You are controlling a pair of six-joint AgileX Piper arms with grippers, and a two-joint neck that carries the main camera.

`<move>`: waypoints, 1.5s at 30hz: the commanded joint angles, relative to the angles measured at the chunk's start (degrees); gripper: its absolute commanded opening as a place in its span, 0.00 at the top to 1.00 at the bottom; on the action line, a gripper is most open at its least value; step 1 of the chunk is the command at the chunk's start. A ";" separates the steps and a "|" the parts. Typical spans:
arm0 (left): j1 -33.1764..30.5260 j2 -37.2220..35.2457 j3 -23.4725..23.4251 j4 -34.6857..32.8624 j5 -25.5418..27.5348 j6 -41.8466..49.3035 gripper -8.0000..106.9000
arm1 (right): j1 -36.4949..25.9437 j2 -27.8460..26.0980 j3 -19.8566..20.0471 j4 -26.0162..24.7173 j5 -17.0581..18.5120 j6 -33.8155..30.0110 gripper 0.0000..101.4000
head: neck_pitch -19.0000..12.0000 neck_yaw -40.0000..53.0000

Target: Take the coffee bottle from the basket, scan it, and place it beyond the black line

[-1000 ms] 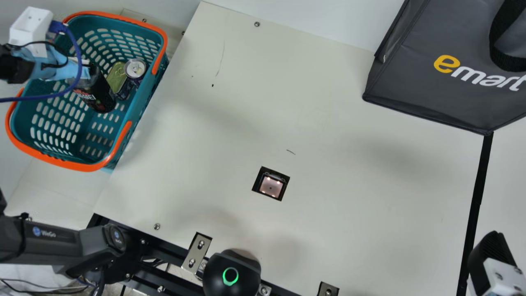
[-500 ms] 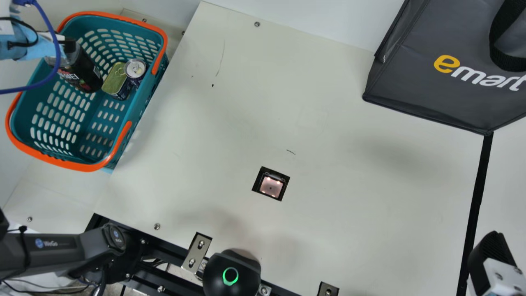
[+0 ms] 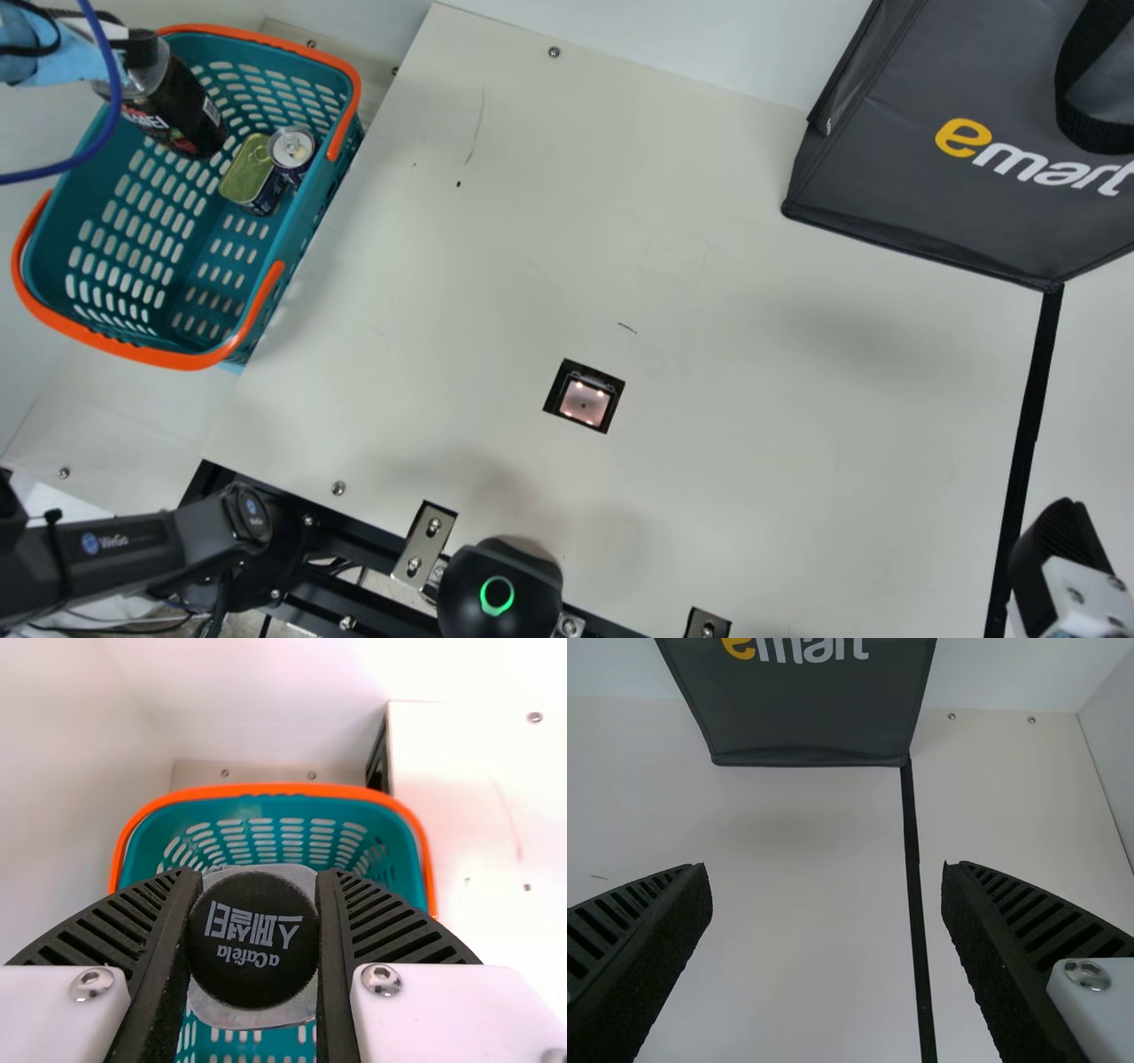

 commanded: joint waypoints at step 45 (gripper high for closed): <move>-23.38 -10.44 4.64 0.14 3.44 -8.39 0.84 | 0.00 0.00 0.00 0.00 0.01 0.00 0.10 | -1.48 0.14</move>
